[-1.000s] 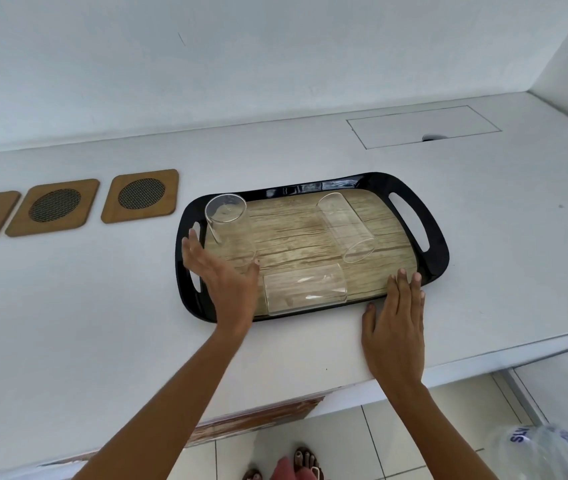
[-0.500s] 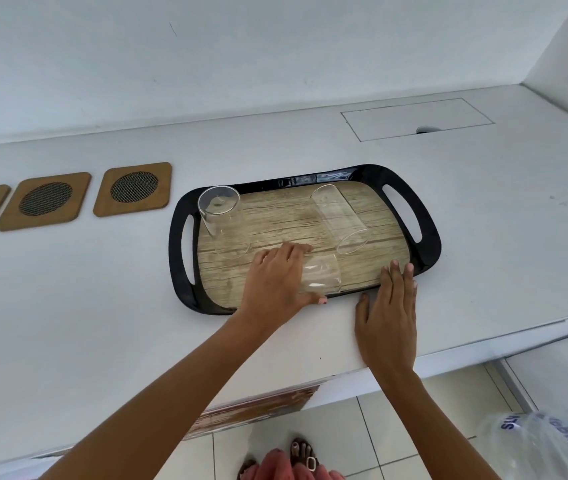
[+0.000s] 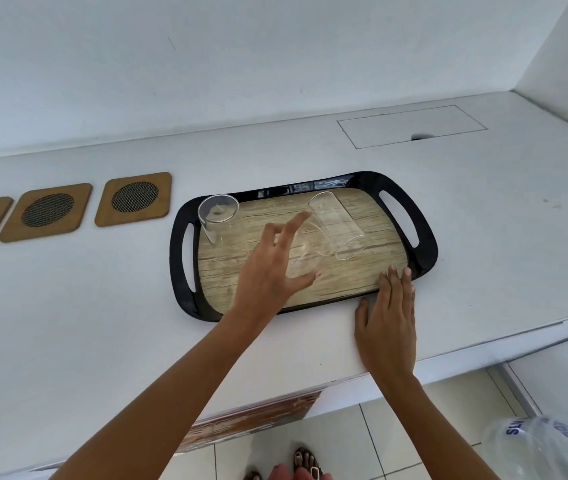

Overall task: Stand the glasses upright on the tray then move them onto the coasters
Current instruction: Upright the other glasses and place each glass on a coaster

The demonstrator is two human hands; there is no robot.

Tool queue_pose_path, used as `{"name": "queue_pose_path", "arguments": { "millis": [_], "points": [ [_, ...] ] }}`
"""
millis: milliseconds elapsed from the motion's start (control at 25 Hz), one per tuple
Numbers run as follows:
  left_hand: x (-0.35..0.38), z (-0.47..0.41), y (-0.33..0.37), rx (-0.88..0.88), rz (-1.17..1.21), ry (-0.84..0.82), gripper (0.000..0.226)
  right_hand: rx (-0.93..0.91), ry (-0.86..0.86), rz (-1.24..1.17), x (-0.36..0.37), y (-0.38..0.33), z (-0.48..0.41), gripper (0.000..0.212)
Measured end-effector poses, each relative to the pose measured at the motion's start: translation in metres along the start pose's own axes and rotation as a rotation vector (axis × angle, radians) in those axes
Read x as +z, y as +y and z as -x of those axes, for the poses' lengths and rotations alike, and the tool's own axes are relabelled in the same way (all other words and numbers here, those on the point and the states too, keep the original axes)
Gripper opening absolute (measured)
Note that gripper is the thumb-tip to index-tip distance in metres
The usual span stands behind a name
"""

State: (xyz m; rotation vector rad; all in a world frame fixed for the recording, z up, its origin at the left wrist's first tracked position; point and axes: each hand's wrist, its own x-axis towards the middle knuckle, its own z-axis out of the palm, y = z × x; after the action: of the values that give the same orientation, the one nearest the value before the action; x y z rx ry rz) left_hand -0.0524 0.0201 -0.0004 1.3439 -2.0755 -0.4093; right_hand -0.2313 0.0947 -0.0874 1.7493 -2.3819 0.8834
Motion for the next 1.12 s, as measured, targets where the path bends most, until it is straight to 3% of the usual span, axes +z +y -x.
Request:
{"name": "queue_pose_path", "arguments": {
  "millis": [200, 320, 440, 560, 720, 880, 1000, 1120],
  "points": [
    [-0.001, -0.012, 0.001, -0.074, 0.250, 0.171, 0.066, -0.008, 0.006, 0.008, 0.000, 0.000, 0.000, 0.050],
    [-0.001, -0.025, 0.007, -0.349, 0.530, 0.219, 0.072, -0.010, 0.026, -0.008, 0.000, 0.000, -0.001, 0.050],
    [-0.002, -0.036, 0.012, -0.715, 0.990, 0.153, 0.050, -0.014, 0.046, -0.025, 0.000, 0.001, 0.000, 0.049],
    [-0.005, -0.044, 0.014, -0.885, 1.287, 0.008, 0.029, -0.015, 0.032, -0.032, -0.001, 0.000, 0.000, 0.048],
    [-0.007, -0.050, 0.021, -1.090, 1.627, -0.022, 0.053, -0.035, 0.020, -0.195, -0.009, -0.008, -0.001, 0.054],
    [-0.006, -0.049, 0.021, -1.181, 1.688, -0.036, 0.064, -0.161, -0.054, -0.638, -0.020, -0.047, -0.014, 0.074],
    [-0.005, -0.045, 0.022, -1.231, 1.621, -0.128, 0.066, -0.088, -0.085, -0.920, -0.019, -0.075, -0.032, 0.088],
    [-0.008, -0.039, 0.020, -1.243, 1.711, -0.245, 0.067, -0.052, -0.050, -0.974, -0.018, -0.087, -0.046, 0.085]
  ]
}}
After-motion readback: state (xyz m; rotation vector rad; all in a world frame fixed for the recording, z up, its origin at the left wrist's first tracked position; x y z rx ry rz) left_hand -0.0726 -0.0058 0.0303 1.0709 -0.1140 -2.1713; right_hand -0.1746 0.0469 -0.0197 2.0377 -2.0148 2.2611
